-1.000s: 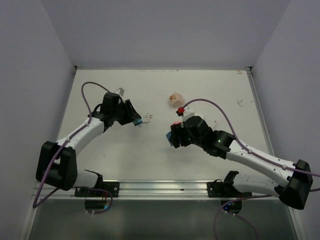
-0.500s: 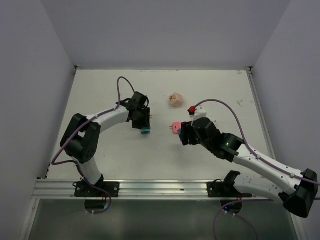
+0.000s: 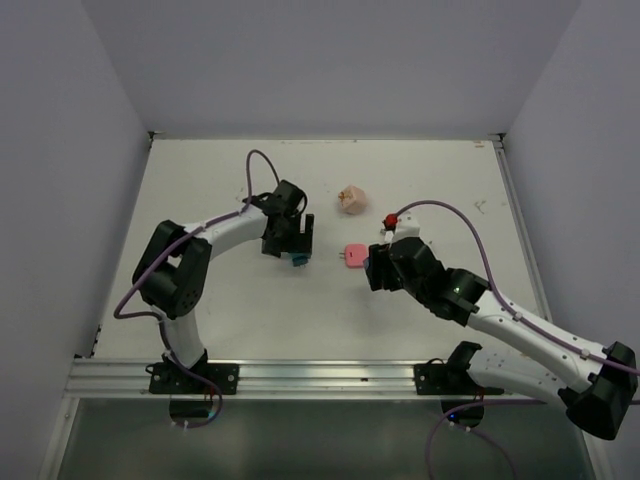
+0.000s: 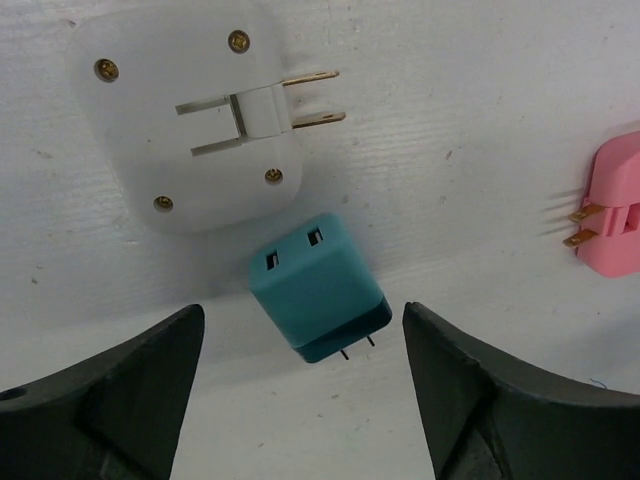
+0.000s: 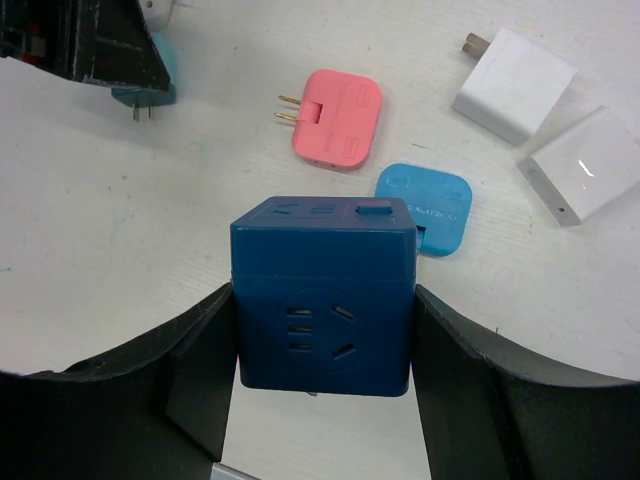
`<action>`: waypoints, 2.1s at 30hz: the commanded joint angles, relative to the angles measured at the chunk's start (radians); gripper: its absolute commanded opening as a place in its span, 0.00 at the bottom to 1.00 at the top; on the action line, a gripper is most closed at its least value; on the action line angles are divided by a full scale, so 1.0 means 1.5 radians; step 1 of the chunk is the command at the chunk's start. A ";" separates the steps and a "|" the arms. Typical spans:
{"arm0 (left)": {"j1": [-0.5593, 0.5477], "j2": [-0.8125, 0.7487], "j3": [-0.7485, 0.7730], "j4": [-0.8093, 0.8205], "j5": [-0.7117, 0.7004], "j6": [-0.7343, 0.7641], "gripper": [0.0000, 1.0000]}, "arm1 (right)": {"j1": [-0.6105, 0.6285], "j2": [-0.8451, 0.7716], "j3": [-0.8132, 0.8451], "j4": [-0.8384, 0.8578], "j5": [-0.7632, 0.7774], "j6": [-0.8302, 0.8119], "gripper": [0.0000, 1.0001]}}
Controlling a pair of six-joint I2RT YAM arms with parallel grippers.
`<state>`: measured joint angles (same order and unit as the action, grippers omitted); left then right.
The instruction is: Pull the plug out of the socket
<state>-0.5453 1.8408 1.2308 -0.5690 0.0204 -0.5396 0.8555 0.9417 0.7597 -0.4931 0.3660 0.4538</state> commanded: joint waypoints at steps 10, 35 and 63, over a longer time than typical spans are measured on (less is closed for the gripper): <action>0.032 -0.254 0.001 -0.034 -0.036 0.031 1.00 | -0.153 0.090 0.070 0.056 -0.011 0.005 0.00; 0.152 -0.789 -0.380 0.178 -0.329 0.143 0.99 | -0.339 0.628 0.461 0.154 -0.046 -0.023 0.00; 0.152 -0.788 -0.379 0.185 -0.321 0.149 0.98 | -0.369 0.649 0.518 0.124 -0.095 -0.014 0.94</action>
<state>-0.3210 0.6685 0.6563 -0.3527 -0.4431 -0.3290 0.3099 2.0060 1.4586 -0.3084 0.2352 0.4427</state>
